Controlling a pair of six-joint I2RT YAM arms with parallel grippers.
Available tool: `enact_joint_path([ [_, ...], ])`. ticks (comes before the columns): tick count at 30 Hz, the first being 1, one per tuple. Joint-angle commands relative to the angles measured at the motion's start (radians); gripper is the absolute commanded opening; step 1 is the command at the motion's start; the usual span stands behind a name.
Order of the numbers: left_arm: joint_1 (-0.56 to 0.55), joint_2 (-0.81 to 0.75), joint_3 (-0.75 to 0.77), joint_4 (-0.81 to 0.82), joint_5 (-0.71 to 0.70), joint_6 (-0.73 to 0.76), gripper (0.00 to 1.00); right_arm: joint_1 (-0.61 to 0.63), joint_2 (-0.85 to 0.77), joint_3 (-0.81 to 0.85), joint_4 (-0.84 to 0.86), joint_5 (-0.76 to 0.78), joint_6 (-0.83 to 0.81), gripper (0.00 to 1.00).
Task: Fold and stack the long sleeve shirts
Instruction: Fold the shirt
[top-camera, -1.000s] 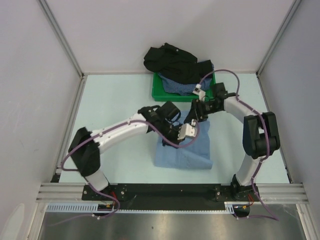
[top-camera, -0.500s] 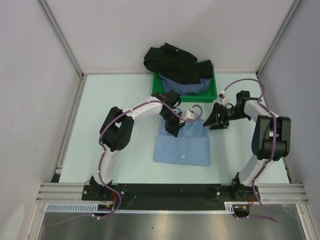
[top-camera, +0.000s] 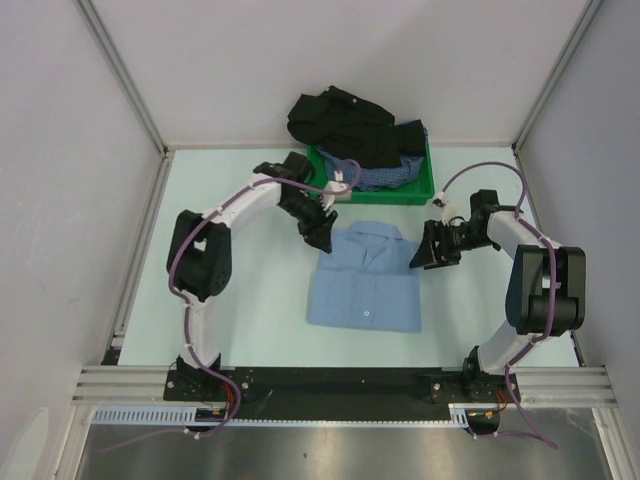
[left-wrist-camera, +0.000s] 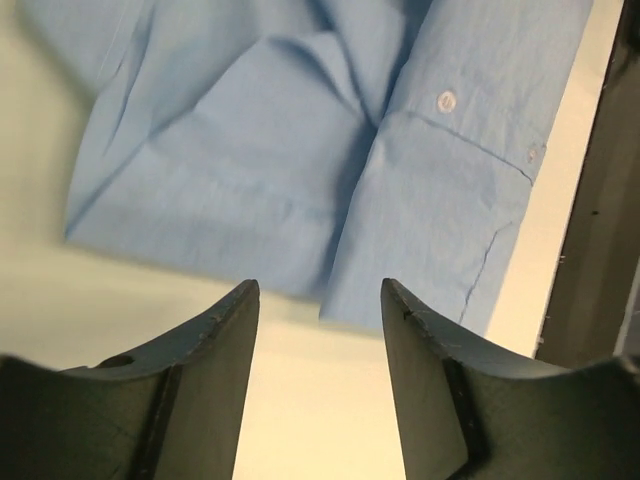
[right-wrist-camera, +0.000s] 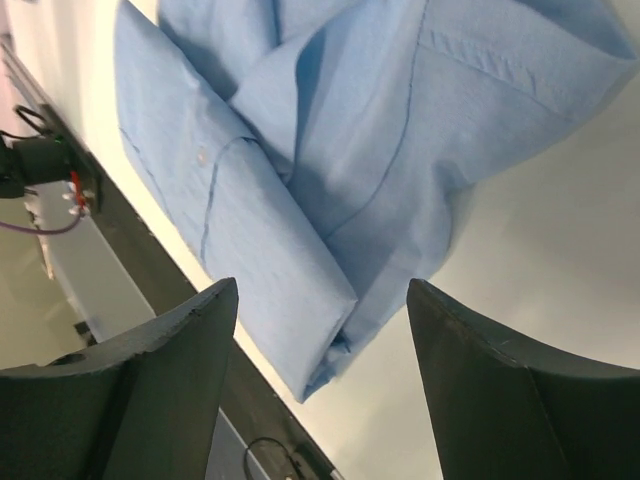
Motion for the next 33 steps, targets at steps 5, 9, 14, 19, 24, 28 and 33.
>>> enact_joint_path([
  [5,0.063,-0.059,-0.057,-0.014,0.120,-0.069,0.58,-0.006,0.026,0.060,0.139,0.010,0.070,0.47],
  [9,0.059,-0.011,-0.015,-0.004,0.114,-0.065,0.57,-0.004,0.130,0.107,0.153,0.061,0.113,0.42],
  [14,0.019,0.015,0.006,0.020,0.064,-0.092,0.57,-0.035,0.231,0.188,0.195,0.122,0.177,0.49],
  [19,-0.069,0.033,-0.064,0.035,-0.063,-0.051,0.56,-0.020,0.351,0.281,0.162,0.117,0.163,0.50],
  [24,-0.109,0.091,-0.127,0.055,-0.155,-0.022,0.54,-0.020,0.431,0.390,0.180,0.094,0.179,0.29],
  [28,-0.110,0.115,-0.124,0.052,-0.206,0.004,0.52,-0.015,0.491,0.490,0.104,0.074,0.131,0.05],
  [33,-0.112,0.128,-0.113,0.051,-0.223,0.023,0.51,-0.041,0.491,0.576,-0.045,0.057,0.065,0.18],
])
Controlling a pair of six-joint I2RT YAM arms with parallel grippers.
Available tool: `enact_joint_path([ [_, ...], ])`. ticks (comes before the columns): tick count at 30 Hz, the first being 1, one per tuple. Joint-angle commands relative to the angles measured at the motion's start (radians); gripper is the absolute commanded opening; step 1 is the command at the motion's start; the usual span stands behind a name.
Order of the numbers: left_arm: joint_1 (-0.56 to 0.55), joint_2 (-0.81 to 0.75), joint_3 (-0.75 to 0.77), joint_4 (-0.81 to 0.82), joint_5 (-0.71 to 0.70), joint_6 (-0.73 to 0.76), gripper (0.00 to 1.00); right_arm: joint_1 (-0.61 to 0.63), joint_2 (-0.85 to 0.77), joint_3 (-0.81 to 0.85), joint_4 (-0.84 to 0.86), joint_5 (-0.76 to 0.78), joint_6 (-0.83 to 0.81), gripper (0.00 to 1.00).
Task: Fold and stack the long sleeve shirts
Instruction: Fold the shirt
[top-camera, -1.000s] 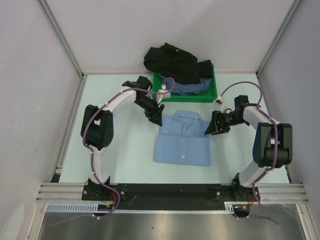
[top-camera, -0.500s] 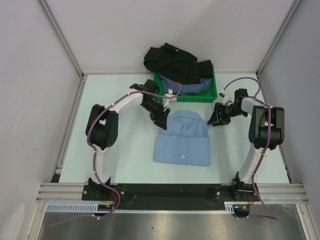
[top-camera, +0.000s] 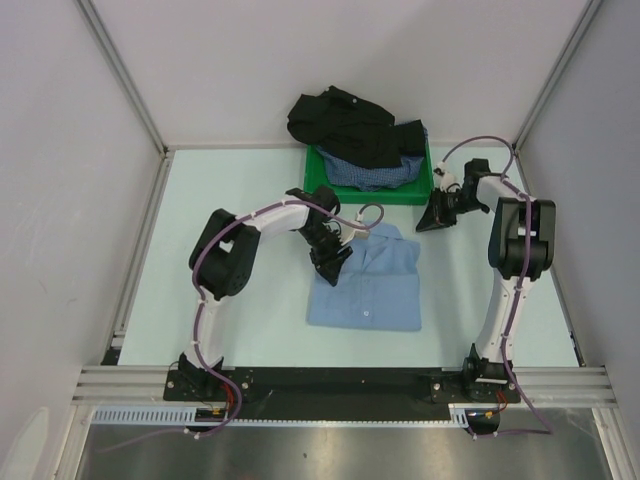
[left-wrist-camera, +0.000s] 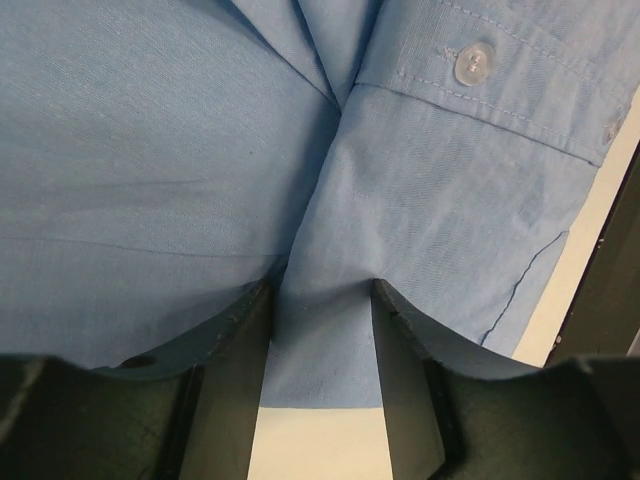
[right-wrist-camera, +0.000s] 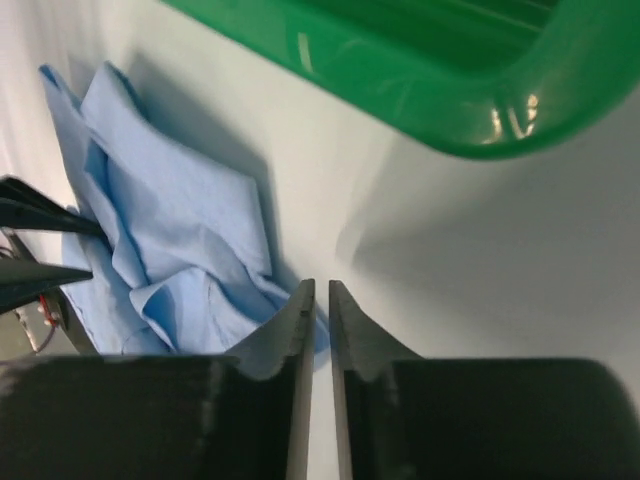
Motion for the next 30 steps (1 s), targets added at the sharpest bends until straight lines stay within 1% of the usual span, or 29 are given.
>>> enact_joint_path([
  [1,0.007,0.029,0.004,0.018,-0.097,0.058,0.51,-0.028,-0.024,0.077,-0.162,-0.035,-0.082,0.25],
  [3,0.007,0.027,0.003,0.021,-0.098,0.058,0.51,-0.037,-0.075,0.045,-0.201,-0.044,-0.094,0.41],
  [5,0.006,0.023,-0.005,0.027,-0.107,0.059,0.51,-0.034,-0.106,-0.015,-0.215,-0.054,-0.090,0.46],
  [6,0.004,0.023,-0.006,0.033,-0.112,0.061,0.52,-0.025,-0.121,-0.031,-0.225,-0.055,-0.076,0.50],
  [8,0.001,0.021,-0.008,0.035,-0.120,0.067,0.52,-0.013,-0.129,-0.078,-0.222,-0.060,-0.067,0.50],
  [11,-0.009,0.014,-0.022,0.035,-0.134,0.084,0.52,0.005,-0.132,-0.129,-0.169,-0.051,-0.021,0.49],
  [14,-0.019,0.003,-0.043,0.042,-0.154,0.101,0.52,0.019,-0.107,-0.129,-0.135,-0.043,0.001,0.48],
  [17,-0.022,0.006,-0.048,0.046,-0.158,0.102,0.52,0.027,-0.066,-0.109,-0.092,-0.020,0.019,0.43],
  [20,-0.023,0.009,-0.048,0.050,-0.161,0.101,0.52,0.024,-0.023,-0.063,-0.084,-0.003,0.024,0.24],
  [21,-0.023,0.010,-0.049,0.050,-0.163,0.101,0.51,0.022,-0.021,-0.034,-0.081,0.000,0.024,0.09],
  [23,-0.023,0.012,-0.052,0.052,-0.163,0.102,0.50,0.018,-0.033,-0.011,-0.078,0.000,0.010,0.01],
  [29,-0.023,0.027,-0.054,0.053,-0.174,0.113,0.48,0.019,-0.064,0.038,-0.061,0.018,-0.031,0.00],
  [30,-0.023,0.027,-0.052,0.055,-0.174,0.115,0.48,0.022,-0.052,0.052,-0.104,0.020,-0.047,0.04],
])
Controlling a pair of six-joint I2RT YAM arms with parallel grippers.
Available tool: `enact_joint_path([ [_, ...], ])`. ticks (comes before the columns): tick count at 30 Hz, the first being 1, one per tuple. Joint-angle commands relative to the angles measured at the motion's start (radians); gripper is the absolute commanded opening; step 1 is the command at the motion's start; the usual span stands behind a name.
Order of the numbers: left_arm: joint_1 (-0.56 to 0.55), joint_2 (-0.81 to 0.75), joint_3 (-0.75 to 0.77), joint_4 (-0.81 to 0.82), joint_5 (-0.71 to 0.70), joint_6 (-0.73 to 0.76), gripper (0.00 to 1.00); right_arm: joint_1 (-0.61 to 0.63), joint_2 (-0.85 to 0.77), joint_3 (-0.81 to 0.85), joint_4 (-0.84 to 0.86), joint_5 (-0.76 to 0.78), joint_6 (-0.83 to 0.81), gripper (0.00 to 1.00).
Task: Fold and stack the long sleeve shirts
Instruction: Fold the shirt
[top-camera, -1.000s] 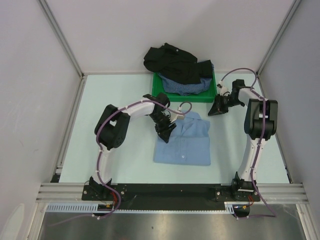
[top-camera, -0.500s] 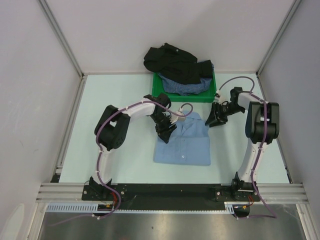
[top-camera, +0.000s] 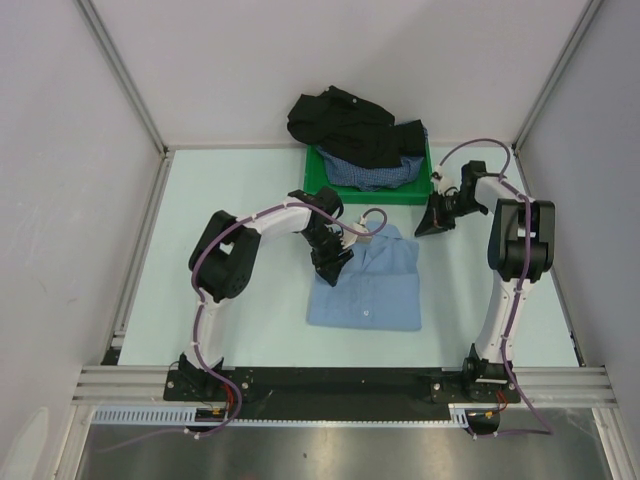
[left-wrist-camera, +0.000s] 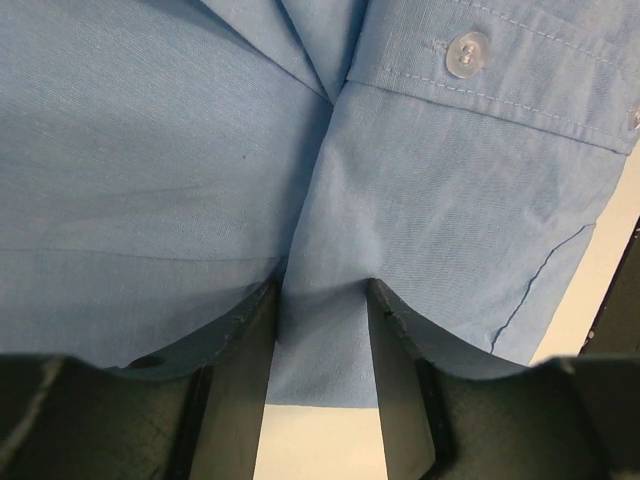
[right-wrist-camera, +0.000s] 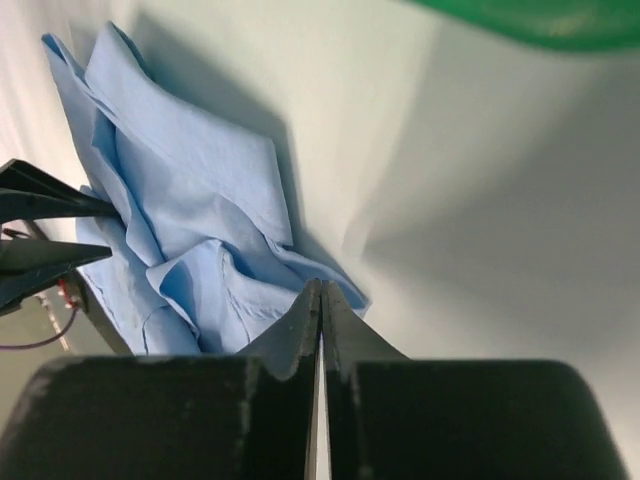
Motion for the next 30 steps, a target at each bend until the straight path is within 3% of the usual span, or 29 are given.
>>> enact_joint_path([
  [1,0.000,0.044,-0.038,0.041,-0.119,0.066,0.48,0.007,-0.024,0.077,-0.040,0.017,-0.056,0.13],
  [2,0.000,0.044,-0.033,0.038,-0.120,0.068,0.48,0.009,-0.023,0.088,-0.068,0.013,-0.070,0.23],
  [3,0.000,0.045,-0.032,0.035,-0.120,0.068,0.48,0.017,-0.027,0.084,-0.094,0.009,-0.079,0.43],
  [5,0.000,0.047,-0.030,0.035,-0.120,0.071,0.48,0.029,-0.049,0.065,-0.108,0.012,-0.114,0.58],
  [8,0.000,0.051,-0.027,0.035,-0.116,0.071,0.49,0.061,-0.059,0.070,-0.120,0.030,-0.153,0.67],
  [16,0.000,0.051,-0.029,0.034,-0.111,0.074,0.49,0.142,-0.027,0.082,-0.152,0.147,-0.213,0.65],
  [19,0.000,0.051,-0.030,0.037,-0.114,0.074,0.49,0.153,-0.021,0.088,-0.157,0.193,-0.245,0.40],
  [20,0.000,0.051,-0.032,0.037,-0.116,0.071,0.49,0.156,-0.020,0.096,-0.157,0.205,-0.250,0.25],
  [22,0.001,0.050,-0.035,0.038,-0.114,0.077,0.49,0.156,-0.009,0.146,-0.158,0.210,-0.250,0.14],
  [23,0.000,0.048,-0.036,0.038,-0.119,0.079,0.49,0.156,-0.006,0.171,-0.158,0.214,-0.247,0.04],
  [24,0.000,0.050,-0.036,0.038,-0.119,0.077,0.49,0.156,-0.001,0.191,-0.157,0.219,-0.245,0.02],
  [27,0.000,0.053,-0.036,0.038,-0.122,0.076,0.48,0.159,-0.009,0.257,-0.169,0.213,-0.256,0.07],
  [30,0.000,0.054,-0.036,0.038,-0.125,0.077,0.48,0.161,-0.030,0.251,-0.149,0.211,-0.260,0.35],
])
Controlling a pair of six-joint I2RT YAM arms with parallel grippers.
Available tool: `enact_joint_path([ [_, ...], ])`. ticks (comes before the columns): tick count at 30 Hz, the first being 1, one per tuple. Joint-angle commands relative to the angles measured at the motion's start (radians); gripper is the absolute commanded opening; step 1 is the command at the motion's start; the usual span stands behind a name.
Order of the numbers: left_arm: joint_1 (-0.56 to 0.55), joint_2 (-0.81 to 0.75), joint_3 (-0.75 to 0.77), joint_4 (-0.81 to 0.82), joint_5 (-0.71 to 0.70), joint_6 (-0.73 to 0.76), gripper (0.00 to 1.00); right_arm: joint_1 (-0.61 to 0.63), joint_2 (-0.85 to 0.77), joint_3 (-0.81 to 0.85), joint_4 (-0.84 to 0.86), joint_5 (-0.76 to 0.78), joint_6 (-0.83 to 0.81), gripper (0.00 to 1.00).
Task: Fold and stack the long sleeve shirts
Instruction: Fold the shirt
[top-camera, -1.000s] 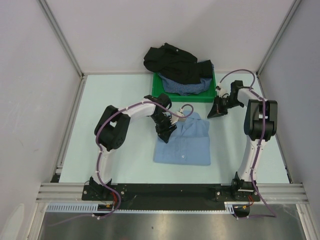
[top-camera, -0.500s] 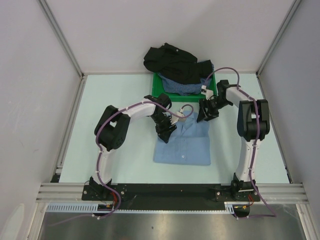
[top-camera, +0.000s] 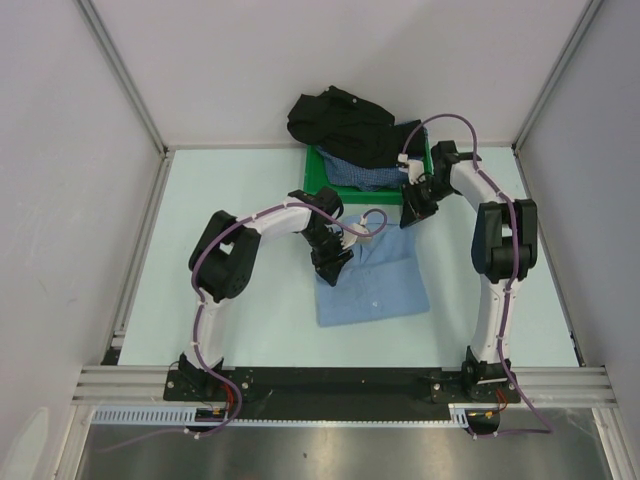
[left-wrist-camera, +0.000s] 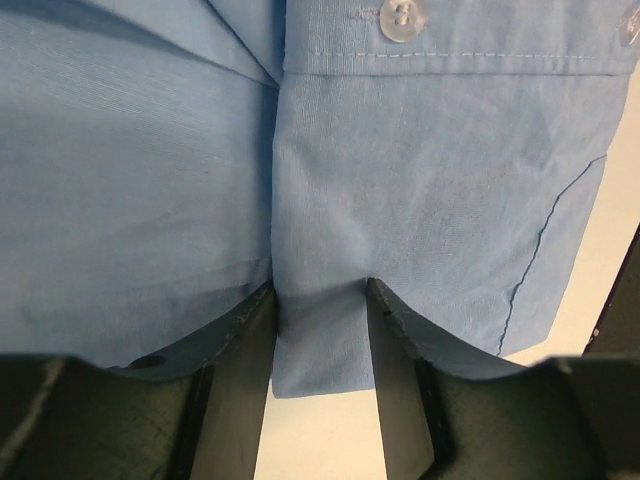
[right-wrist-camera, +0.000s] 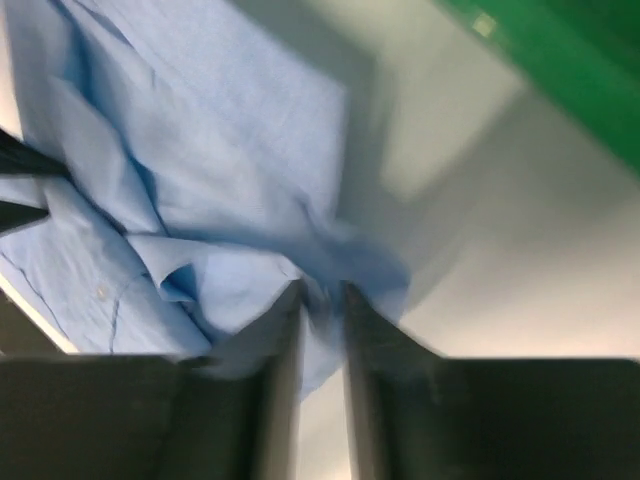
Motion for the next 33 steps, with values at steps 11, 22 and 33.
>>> enact_joint_path([
  [11,0.067,-0.007,-0.013,0.055,0.004,-0.013,0.55,-0.127,-0.060,-0.085,0.060,-0.041,0.162,0.64],
  [22,0.245,-0.161,-0.137,0.078,0.210,-0.230,0.61,-0.118,-0.044,-0.347,0.166,-0.182,0.274,0.20],
  [33,0.280,-0.202,-0.246,0.082,0.253,-0.270,0.57,-0.172,-0.224,-0.537,0.181,-0.101,0.233,0.42],
])
